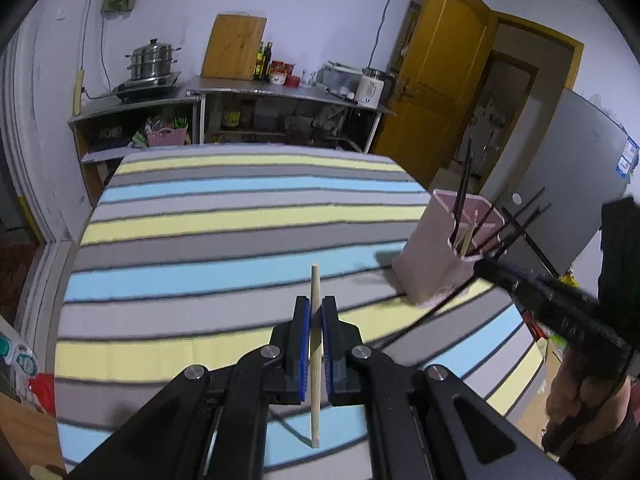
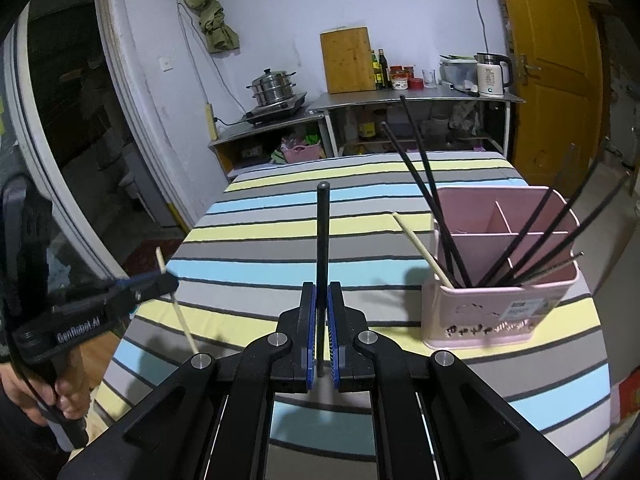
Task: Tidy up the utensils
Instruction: 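Lift both chopsticks and carry them over the pink holder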
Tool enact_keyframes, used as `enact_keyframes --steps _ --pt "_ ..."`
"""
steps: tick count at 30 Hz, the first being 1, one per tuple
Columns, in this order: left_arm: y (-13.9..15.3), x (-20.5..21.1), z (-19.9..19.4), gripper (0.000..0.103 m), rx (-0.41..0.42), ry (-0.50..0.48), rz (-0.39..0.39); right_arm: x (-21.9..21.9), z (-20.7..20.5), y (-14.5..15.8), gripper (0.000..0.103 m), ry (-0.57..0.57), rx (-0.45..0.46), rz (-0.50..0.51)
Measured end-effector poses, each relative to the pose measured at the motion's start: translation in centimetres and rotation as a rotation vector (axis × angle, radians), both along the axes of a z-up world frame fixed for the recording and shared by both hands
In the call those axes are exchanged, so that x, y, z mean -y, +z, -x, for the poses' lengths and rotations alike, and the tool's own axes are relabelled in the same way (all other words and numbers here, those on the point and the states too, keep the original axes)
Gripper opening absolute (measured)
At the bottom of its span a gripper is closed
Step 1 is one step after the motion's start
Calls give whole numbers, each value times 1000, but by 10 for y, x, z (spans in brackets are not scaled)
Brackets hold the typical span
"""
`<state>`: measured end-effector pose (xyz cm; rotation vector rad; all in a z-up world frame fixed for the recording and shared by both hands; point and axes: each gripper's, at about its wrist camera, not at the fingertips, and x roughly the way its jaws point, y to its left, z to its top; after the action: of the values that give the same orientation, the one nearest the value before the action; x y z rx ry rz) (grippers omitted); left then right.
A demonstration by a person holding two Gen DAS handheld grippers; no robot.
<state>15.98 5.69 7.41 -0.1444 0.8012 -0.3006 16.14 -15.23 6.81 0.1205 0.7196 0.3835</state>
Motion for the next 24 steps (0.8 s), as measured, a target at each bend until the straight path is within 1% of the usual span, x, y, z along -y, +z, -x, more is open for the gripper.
enact_keyframes --steps 2,4,6,12,16,19,24 --pt "2 -2 11 6 21 7 -7 2 2 0 6 -3 -1 -1" --pt "4 -5 19 5 22 6 6 2 4 0 6 -5 -2 -1" --pt "7 -6 29 5 27 -4 0 3 5 0 6 -7 -4 -4" --pt "16 -5 48 5 10 -37 -5 7 10 2 6 -10 2 -6" --pt "29 -1 46 5 38 -46 17 12 14 6 6 -17 11 -15" --pt "40 8 36 5 52 -68 49 20 17 11 6 -29 23 -18" --pt "58 37 17 5 73 -137 92 44 22 24 6 -75 48 -30"
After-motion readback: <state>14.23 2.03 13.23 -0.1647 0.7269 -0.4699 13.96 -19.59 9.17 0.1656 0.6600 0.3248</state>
